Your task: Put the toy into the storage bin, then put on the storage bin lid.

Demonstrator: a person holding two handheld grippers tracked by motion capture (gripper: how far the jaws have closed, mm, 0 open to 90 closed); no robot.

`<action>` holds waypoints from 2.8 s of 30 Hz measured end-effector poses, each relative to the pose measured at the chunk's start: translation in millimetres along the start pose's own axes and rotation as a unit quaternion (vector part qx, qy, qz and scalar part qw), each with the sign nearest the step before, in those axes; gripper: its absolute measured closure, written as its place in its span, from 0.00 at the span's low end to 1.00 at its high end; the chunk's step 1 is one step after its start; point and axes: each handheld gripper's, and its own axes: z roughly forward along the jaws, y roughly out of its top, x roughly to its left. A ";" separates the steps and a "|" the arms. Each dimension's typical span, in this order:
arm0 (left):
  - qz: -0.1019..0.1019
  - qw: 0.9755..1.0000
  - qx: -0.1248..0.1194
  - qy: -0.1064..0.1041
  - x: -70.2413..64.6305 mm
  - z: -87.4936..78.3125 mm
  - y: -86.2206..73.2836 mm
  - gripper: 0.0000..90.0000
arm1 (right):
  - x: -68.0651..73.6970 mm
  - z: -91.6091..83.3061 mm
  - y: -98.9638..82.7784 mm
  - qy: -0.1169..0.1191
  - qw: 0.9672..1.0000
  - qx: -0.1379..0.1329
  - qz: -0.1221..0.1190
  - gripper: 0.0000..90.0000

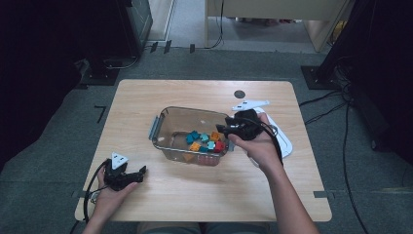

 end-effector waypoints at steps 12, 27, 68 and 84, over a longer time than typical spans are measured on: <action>0.000 1.000 0.000 0.000 0.1 0.1 0.1 0.15 | -46.6 -35.0 -25.2 -0.057 0.997 -0.032 0.048 0.59; 0.000 1.000 0.001 -0.001 0.1 0.1 0.1 0.15 | -93.6 -25.4 -62.6 -0.119 0.988 -0.016 0.096 0.51; 0.000 1.000 0.001 0.000 0.0 0.0 0.1 0.15 | -138.8 41.9 -105.7 -0.133 0.986 0.040 0.094 0.66; 0.000 1.000 0.001 0.000 0.0 0.0 0.0 0.15 | -140.3 58.3 -114.8 -0.147 0.986 0.046 0.069 0.75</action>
